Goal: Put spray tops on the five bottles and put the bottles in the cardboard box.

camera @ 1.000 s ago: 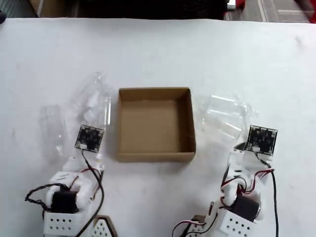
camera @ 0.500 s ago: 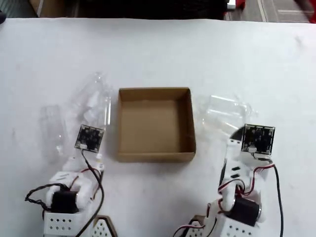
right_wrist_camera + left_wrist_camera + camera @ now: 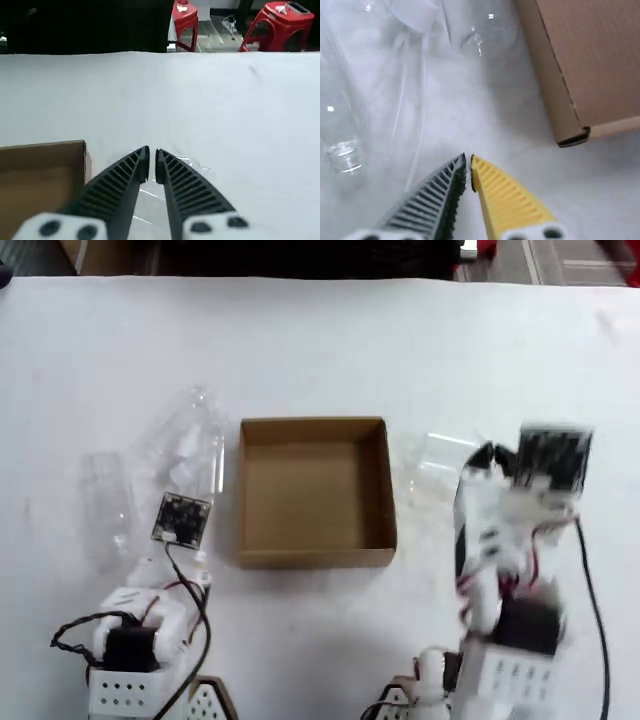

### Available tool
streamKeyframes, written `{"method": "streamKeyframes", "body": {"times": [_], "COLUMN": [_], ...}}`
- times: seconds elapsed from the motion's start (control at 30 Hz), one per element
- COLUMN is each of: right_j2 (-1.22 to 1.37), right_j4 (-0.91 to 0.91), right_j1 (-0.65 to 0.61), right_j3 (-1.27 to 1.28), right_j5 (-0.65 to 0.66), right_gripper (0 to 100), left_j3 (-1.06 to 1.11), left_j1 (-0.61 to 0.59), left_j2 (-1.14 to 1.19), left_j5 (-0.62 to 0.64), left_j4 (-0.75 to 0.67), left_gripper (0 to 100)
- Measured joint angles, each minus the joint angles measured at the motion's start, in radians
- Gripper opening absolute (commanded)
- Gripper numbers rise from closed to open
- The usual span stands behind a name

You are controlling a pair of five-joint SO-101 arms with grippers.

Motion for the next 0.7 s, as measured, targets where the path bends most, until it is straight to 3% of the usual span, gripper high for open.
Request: {"method": "streamKeyframes", "body": {"times": [0.27, 0.5, 0.6, 0.7], "right_j2": [0.517, 0.64, 0.641, 0.644], "right_j4": [0.0, 0.0, 0.031, 0.031], "right_j1": [0.178, 0.221, 0.224, 0.227], "right_j3": [-0.253, -0.33, -0.33, -0.304], "right_j5": [-0.302, -0.621, -0.649, -0.621], "right_gripper": [2.7, 20.0, 24.5, 22.8], "left_j3": [0.0, 0.0, 0.0, 0.0], "left_j1": [0.0, 0.0, 0.0, 0.0], "left_j2": [0.0, 0.0, 0.0, 0.0], "left_j5": [0.0, 0.0, 0.0, 0.0], "left_j4": [0.0, 0.0, 0.0, 0.0], "left_gripper": [2, 2, 2, 2]}}
